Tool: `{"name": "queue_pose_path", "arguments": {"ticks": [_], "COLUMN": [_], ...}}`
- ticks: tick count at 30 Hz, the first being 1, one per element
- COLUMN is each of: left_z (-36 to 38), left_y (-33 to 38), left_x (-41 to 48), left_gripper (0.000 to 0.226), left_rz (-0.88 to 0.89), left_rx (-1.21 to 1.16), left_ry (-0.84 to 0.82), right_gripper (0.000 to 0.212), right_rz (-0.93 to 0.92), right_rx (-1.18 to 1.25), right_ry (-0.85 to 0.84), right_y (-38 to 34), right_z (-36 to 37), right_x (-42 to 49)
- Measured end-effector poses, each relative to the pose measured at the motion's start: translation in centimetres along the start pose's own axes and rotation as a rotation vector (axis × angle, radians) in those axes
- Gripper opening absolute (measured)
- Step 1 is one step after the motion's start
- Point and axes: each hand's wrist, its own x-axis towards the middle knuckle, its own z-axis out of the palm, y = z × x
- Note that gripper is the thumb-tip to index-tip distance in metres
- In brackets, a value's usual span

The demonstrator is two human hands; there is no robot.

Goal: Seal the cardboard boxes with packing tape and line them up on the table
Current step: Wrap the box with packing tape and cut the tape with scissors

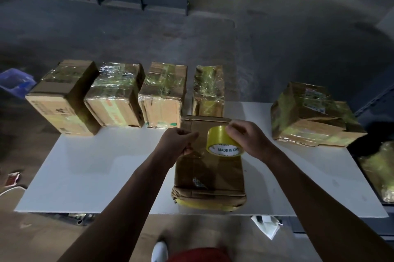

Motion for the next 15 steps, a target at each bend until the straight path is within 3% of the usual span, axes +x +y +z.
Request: {"name": "queue_pose_path", "arguments": {"ticks": [9,15], "left_z": [-3.2,-5.5], "left_y": [-0.8,-2.0], "left_x": [0.7,1.7], "left_gripper": [0.014,0.019], "left_rz": [-0.066,-0.108], "left_rx": [-0.023,-0.019], "left_ry": [0.081,0.077], "right_gripper": [0.042,0.05], "right_rz": [-0.076,0.009], "right_rx": [-0.289,-0.5], "right_ry": [-0.076,-0.136], "right_y": [-2.2,-3.7], "right_z": [2.3,3.6], "right_x": [2.5,3.2]}}
